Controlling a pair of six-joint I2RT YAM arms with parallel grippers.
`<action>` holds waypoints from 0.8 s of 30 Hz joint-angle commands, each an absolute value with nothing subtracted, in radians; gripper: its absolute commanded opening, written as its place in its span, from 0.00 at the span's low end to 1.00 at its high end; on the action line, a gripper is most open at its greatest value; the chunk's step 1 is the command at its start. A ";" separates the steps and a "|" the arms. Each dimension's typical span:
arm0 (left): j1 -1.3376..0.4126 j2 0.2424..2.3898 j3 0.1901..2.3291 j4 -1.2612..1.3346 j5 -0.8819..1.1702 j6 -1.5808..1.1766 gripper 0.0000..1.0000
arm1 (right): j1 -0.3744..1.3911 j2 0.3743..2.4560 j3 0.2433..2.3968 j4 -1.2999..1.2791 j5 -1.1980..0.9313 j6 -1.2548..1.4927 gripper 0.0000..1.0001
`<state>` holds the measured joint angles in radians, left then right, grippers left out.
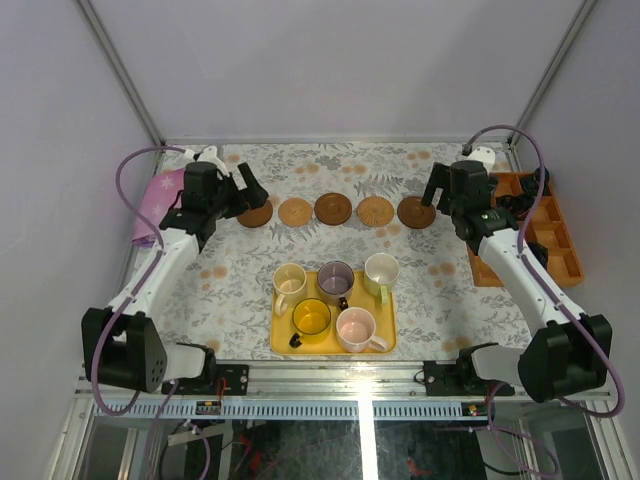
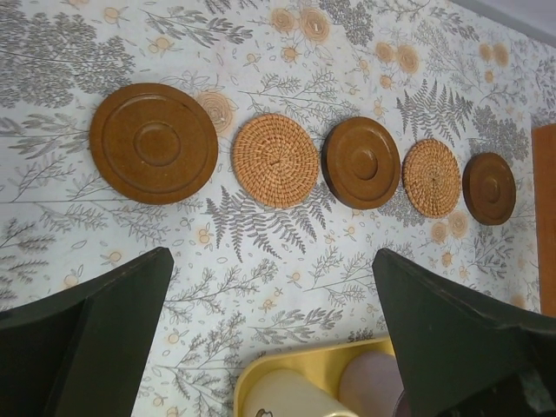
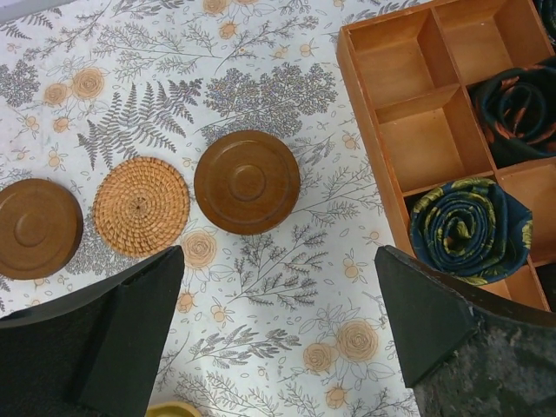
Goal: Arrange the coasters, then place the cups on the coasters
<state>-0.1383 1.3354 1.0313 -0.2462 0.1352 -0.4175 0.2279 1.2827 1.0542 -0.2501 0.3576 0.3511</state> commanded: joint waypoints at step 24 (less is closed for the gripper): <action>-0.136 0.929 0.673 -0.067 0.084 -0.522 1.00 | 0.358 1.086 0.895 -0.469 0.226 0.421 0.96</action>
